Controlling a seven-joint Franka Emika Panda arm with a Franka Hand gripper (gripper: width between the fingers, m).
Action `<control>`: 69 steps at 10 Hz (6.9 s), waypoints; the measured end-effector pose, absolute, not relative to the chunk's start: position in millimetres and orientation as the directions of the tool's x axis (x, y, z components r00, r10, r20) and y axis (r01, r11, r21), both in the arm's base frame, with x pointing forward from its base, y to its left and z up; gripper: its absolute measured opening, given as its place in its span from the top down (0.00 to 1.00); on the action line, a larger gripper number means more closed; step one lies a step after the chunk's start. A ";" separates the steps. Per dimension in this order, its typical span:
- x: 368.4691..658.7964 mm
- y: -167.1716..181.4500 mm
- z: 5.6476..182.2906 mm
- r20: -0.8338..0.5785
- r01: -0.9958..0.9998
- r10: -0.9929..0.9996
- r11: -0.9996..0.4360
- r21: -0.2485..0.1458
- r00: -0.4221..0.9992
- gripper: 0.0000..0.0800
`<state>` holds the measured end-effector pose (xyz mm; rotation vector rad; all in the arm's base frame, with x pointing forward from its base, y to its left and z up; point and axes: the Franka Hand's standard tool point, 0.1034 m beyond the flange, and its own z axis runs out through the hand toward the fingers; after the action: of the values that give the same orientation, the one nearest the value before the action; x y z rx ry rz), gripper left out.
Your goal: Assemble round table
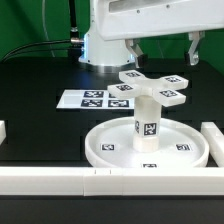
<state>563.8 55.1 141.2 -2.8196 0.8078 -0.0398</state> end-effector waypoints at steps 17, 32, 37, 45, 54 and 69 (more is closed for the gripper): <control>567.4 49.8 138.4 0.053 0.844 0.842 -0.536 -0.016 0.536 0.19; 560.3 31.9 107.4 0.034 0.973 0.972 -0.230 -0.029 0.231 0.19; 560.6 28.6 107.5 0.035 0.972 0.972 -0.233 -0.029 0.234 0.45; 557.8 27.4 105.9 0.007 0.625 0.626 -0.778 -0.056 0.780 0.45; 557.0 33.4 105.0 -0.035 -0.104 -0.102 -0.990 -0.094 0.994 0.45; 560.1 35.5 104.8 -0.179 -0.989 -0.974 -0.128 -0.079 0.140 0.45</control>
Offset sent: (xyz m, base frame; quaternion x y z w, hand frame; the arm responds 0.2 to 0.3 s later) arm 0.0085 -0.0095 0.0018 -0.0689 0.0390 -0.3697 0.9258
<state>560.1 35.5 104.8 -2.2307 1.9470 0.1244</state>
